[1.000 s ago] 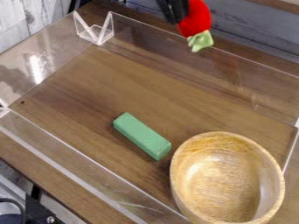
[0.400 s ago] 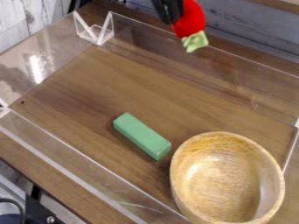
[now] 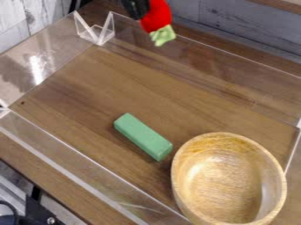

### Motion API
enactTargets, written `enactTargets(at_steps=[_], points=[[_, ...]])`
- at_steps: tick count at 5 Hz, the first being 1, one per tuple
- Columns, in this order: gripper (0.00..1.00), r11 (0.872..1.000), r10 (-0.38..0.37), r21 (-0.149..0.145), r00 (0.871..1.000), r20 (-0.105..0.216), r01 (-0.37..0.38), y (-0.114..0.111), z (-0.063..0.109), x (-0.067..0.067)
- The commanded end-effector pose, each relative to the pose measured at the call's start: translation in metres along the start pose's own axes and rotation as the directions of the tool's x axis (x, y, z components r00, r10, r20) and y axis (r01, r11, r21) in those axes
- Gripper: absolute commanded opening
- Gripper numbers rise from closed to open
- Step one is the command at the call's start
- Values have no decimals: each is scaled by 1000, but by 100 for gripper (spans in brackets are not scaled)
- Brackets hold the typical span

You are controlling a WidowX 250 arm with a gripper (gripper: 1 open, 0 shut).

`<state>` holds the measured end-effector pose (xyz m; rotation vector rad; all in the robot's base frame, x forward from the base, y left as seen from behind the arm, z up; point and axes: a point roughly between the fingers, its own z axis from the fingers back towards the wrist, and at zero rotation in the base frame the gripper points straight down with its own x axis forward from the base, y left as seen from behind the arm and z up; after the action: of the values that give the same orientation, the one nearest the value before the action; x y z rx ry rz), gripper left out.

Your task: Move the red object to the left side of the table

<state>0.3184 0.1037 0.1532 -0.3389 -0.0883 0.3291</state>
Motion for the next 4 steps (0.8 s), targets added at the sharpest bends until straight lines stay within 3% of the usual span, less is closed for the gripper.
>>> enactTargets(at_steps=[1,2,4], points=[[0,999,26,28,997,67,-28,25,16,8],[0,997,67,20,995,75,-69,36,14,7],[0,987,156,15,984,82,-158,65,0,25]])
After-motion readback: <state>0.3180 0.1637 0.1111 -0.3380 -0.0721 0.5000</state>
